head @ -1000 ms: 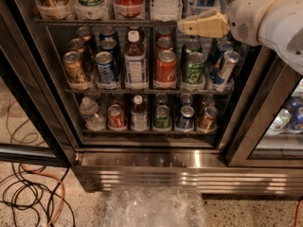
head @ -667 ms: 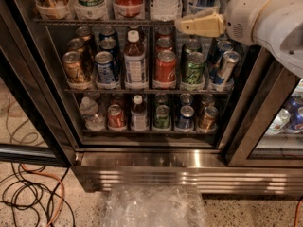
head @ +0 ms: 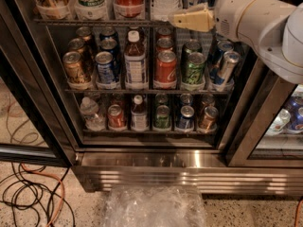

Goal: Pick redbull can from top shelf of fridge

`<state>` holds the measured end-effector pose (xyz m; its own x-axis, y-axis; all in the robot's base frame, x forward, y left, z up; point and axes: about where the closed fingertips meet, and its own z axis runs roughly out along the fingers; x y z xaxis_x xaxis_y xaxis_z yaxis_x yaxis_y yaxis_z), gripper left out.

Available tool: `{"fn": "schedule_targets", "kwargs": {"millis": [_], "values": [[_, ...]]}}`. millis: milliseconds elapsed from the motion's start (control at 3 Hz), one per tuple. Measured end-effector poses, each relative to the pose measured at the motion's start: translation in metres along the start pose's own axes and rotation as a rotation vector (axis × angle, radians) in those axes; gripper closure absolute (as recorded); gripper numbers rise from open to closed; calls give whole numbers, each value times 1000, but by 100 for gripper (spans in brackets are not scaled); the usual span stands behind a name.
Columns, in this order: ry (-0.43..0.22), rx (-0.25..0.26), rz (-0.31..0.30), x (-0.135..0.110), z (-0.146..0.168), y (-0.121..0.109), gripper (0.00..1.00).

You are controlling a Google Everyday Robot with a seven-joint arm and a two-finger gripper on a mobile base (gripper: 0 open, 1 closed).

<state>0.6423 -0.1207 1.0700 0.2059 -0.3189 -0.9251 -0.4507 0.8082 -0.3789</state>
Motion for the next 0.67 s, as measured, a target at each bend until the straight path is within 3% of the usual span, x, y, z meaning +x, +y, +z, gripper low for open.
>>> {"fn": "schedule_targets", "kwargs": {"millis": [667], "values": [[2,55,34,11,18,-11,10]]}}
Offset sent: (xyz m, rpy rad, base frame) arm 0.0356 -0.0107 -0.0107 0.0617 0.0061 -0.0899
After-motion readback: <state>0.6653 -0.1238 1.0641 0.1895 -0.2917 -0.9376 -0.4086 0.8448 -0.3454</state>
